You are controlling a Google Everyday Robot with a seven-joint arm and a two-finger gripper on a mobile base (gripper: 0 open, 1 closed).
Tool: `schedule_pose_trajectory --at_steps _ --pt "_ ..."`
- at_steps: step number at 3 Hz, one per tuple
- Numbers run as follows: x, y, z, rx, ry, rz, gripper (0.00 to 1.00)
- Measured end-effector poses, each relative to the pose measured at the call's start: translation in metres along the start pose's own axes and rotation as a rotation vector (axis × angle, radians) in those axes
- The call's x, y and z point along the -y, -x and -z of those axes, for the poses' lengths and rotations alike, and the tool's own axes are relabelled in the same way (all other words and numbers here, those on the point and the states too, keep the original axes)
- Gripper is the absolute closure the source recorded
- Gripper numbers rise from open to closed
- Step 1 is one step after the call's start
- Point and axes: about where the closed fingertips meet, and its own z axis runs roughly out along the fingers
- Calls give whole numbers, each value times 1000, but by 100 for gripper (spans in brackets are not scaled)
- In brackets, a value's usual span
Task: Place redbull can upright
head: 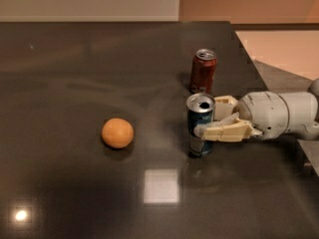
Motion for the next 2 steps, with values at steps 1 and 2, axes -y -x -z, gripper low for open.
schedule_pose_trajectory --at_steps 1,2 --pt "5 -6 3 39 -3 -3 38" --pt "9 -10 6 79 -2 2 14"
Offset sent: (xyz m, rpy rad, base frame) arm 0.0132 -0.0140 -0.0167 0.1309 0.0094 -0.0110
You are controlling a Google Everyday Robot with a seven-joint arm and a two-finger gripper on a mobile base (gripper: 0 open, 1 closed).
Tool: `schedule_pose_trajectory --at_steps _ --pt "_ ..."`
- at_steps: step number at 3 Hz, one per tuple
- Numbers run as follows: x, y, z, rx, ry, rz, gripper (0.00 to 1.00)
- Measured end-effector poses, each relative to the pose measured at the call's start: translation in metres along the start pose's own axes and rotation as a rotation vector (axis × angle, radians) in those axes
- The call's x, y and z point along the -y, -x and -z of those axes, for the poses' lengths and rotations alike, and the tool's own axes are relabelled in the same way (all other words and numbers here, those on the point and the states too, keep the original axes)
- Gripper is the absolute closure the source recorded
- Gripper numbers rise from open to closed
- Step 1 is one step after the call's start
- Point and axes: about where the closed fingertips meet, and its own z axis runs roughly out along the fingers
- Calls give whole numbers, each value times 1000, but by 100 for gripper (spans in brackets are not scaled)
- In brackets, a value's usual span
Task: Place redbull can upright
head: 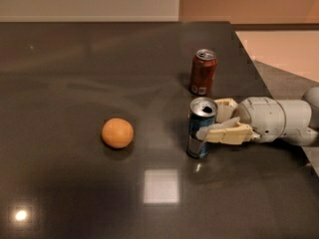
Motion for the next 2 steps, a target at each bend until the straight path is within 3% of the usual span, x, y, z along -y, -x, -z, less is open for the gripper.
schedule_pose_trajectory --at_steps 1,2 --pt "0 0 -2 -1 2 1 0" --pt "0 0 -2 -1 2 1 0"
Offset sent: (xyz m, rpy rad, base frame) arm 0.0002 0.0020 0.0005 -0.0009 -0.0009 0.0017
